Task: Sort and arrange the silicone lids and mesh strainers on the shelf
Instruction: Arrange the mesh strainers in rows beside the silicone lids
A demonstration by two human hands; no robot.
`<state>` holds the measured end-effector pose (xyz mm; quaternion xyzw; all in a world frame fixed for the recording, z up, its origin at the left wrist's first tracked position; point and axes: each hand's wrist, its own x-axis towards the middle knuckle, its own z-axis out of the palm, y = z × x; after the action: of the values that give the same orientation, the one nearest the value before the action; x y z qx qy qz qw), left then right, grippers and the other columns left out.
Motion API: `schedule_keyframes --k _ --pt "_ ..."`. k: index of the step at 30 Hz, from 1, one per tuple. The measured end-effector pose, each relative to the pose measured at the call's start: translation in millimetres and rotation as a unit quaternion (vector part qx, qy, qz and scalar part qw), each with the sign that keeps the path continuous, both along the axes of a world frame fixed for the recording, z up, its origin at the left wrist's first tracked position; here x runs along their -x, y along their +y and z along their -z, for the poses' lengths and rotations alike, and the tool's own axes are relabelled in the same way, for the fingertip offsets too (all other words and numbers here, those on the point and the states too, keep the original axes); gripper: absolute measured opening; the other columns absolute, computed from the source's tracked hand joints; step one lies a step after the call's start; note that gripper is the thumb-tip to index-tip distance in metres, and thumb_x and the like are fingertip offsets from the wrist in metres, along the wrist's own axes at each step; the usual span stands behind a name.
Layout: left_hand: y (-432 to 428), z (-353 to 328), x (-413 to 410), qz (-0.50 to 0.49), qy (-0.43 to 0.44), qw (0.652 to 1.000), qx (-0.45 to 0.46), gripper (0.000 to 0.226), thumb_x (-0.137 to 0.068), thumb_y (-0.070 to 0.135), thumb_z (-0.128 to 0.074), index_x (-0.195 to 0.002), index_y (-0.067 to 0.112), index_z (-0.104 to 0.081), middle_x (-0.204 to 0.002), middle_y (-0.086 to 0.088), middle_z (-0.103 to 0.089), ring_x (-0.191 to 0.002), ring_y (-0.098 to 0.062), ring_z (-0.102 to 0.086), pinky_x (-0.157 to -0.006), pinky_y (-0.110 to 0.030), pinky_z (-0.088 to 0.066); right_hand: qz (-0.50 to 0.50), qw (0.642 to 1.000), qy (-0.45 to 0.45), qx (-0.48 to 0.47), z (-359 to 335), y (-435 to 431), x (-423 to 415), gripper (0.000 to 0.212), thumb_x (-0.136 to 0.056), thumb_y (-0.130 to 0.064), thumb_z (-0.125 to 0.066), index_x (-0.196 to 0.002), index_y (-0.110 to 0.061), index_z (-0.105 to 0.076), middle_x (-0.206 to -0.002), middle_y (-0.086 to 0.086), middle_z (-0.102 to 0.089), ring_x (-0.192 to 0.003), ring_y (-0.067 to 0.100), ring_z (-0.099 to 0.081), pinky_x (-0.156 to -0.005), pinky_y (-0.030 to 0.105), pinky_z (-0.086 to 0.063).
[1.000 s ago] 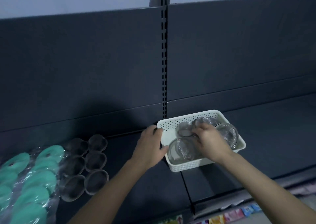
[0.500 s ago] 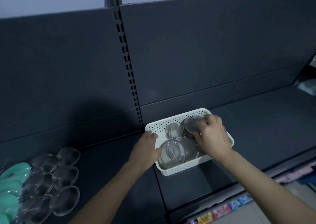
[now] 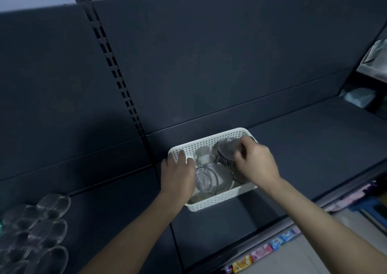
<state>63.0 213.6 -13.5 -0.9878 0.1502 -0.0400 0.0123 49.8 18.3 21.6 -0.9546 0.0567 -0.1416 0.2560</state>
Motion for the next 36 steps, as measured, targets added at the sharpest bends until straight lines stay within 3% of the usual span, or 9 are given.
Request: schedule_keyframes --k 2,5,7,13,17,21,25,29,36 --pt "-7 3 -9 0.098 0.050 0.994 0.020 0.030 -0.083 0.003 -0.055 -0.113 0.008 -0.055 -0.117 -0.011 -0.055 -0.109 -0.033 -0.052 -0.086 -0.041 -0.047 0.006 0.998 -0.015 -0.056 -6 -5 -3 0.027 -0.088 -0.017 -0.049 -0.114 -0.015 -0.053 -0.090 0.010 -0.066 -0.083 0.034 -0.060 -0.068 0.038 -0.050" --pt "-14 5 -23 0.200 0.201 0.958 0.041 0.076 -0.078 -0.014 -0.044 -0.145 0.020 -0.033 -0.149 -0.003 -0.036 -0.135 -0.028 -0.034 -0.109 -0.040 -0.034 0.019 0.992 -0.033 -0.121 -11 -12 -9 0.035 -0.093 -0.023 -0.046 -0.127 -0.016 -0.046 -0.084 0.006 -0.066 -0.083 0.029 -0.059 -0.072 0.036 -0.048" --pt "-21 0 -29 0.224 0.235 0.946 -0.003 0.088 -0.076 -0.016 -0.042 -0.149 0.028 -0.022 -0.157 0.005 -0.021 -0.142 -0.026 -0.020 -0.116 -0.040 -0.022 0.025 0.987 -0.055 -0.147 -14 -16 -11 0.028 -0.094 -0.021 -0.049 -0.120 -0.012 -0.053 -0.083 0.002 -0.066 -0.083 0.023 -0.059 -0.075 0.033 -0.046" --pt "-27 -23 -32 0.224 0.240 0.943 -0.049 0.062 -0.082 -0.005 -0.046 -0.137 0.024 -0.047 -0.130 -0.001 -0.045 -0.122 -0.025 -0.033 -0.110 -0.041 -0.024 0.035 0.970 -0.083 -0.226 -8 -21 -15 0.010 -0.091 -0.013 -0.055 -0.087 -0.016 -0.064 -0.079 -0.005 -0.065 -0.079 0.015 -0.061 -0.074 0.026 -0.045" --pt "-13 -31 -37 0.208 0.214 0.954 0.030 0.027 -0.087 0.003 -0.055 -0.110 0.013 -0.066 -0.119 -0.005 -0.050 -0.112 -0.024 -0.041 -0.097 -0.032 -0.036 0.057 0.955 -0.082 -0.279 -3 -18 -21 0.012 -0.090 -0.015 -0.059 -0.084 -0.023 -0.065 -0.082 -0.002 -0.066 -0.079 0.018 -0.062 -0.079 0.035 -0.051" --pt "9 -36 -34 0.152 0.251 0.945 0.145 0.010 -0.089 0.009 -0.055 -0.089 0.013 -0.065 -0.088 0.003 -0.056 -0.089 -0.017 -0.053 -0.080 -0.028 -0.040 0.085 0.930 -0.094 -0.346 -4 -8 -26 0.009 -0.089 -0.015 -0.061 -0.085 -0.019 -0.068 -0.071 -0.008 -0.063 -0.068 0.011 -0.057 -0.076 0.038 -0.051" --pt "35 -46 -21 0.074 0.191 0.925 0.319 0.011 -0.087 0.011 -0.059 -0.078 0.014 -0.062 -0.074 0.005 -0.061 -0.071 -0.009 -0.054 -0.068 -0.027 -0.043 0.084 0.899 -0.126 -0.411 -15 15 -27 0.010 -0.090 -0.012 -0.060 -0.086 -0.013 -0.068 -0.066 -0.006 -0.060 -0.060 0.007 -0.052 -0.067 0.030 -0.046" --pt "66 -60 -2 0.027 0.094 0.870 0.483 0.014 -0.088 0.006 -0.058 -0.077 0.013 -0.062 -0.067 0.005 -0.065 -0.062 -0.001 -0.059 -0.063 -0.016 -0.045 0.047 0.891 -0.126 -0.435 -24 45 -27 0.019 -0.090 -0.013 -0.060 -0.076 -0.025 -0.065 -0.066 -0.006 -0.060 -0.062 0.007 -0.053 -0.067 0.031 -0.047" --pt "140 -50 17 -0.110 0.057 0.802 0.584 0.027 -0.092 -0.003 -0.048 -0.077 0.015 -0.061 -0.072 -0.003 -0.064 -0.062 -0.017 -0.063 -0.066 -0.035 -0.051 -0.029 0.889 -0.113 -0.443 -31 107 -17 0.016 -0.090 -0.008 -0.060 -0.081 -0.020 -0.065 -0.070 -0.007 -0.062 -0.055 -0.007 -0.052 -0.058 0.010 -0.044"
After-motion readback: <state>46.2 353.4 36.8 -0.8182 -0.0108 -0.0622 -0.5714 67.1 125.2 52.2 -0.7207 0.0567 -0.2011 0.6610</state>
